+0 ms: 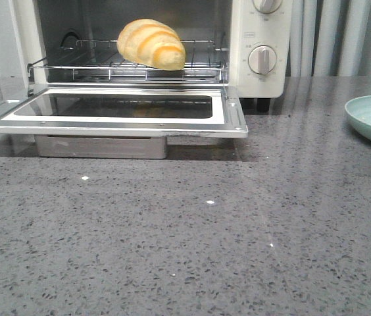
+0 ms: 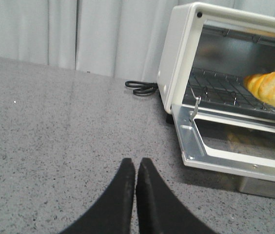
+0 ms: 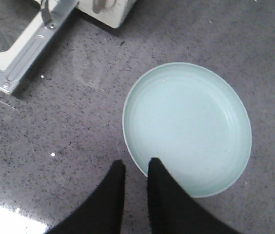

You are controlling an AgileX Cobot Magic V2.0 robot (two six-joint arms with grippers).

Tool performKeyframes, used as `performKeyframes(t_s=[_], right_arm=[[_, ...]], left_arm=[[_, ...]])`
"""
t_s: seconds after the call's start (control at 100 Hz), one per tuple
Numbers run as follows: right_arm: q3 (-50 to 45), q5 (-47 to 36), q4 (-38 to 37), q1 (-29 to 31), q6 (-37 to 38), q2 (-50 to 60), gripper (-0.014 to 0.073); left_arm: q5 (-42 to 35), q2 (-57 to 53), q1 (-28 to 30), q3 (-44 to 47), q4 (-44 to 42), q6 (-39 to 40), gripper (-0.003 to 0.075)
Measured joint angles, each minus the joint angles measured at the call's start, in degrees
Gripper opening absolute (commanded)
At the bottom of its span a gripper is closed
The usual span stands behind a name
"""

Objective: Put bread in oven

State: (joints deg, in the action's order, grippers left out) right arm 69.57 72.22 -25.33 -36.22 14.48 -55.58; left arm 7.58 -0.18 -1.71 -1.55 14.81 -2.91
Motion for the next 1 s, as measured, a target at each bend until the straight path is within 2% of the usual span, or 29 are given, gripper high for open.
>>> performKeyframes(t_s=[0.23,0.44,0.51,0.58,1.0], right_arm=[[-6.8,0.22,-0.04,2.21,1.56,10.11,0.0087],[-8.36,0.43,-0.13,2.46,1.65,16.35,0.0084],[-8.36,0.43,-0.17,2.46,1.65,17.53,0.0031],[-8.36,0.43,-0.17,2.46,1.65,18.49,-0.0072],[-8.36,0.57,-0.4,2.46,1.65,21.33,-0.0074]], left_arm=[[-0.09,0.0,0.0,1.32,1.13,0.0,-0.0021],[-0.09,0.0,0.0,1.32,1.24,0.0,-0.0021],[-0.09,0.0,0.0,1.32,1.24,0.0,-0.0021],[-0.09,0.0,0.0,1.32,1.24,0.0,-0.0021],[-0.09,0.0,0.0,1.32,1.24,0.0,-0.0022]])
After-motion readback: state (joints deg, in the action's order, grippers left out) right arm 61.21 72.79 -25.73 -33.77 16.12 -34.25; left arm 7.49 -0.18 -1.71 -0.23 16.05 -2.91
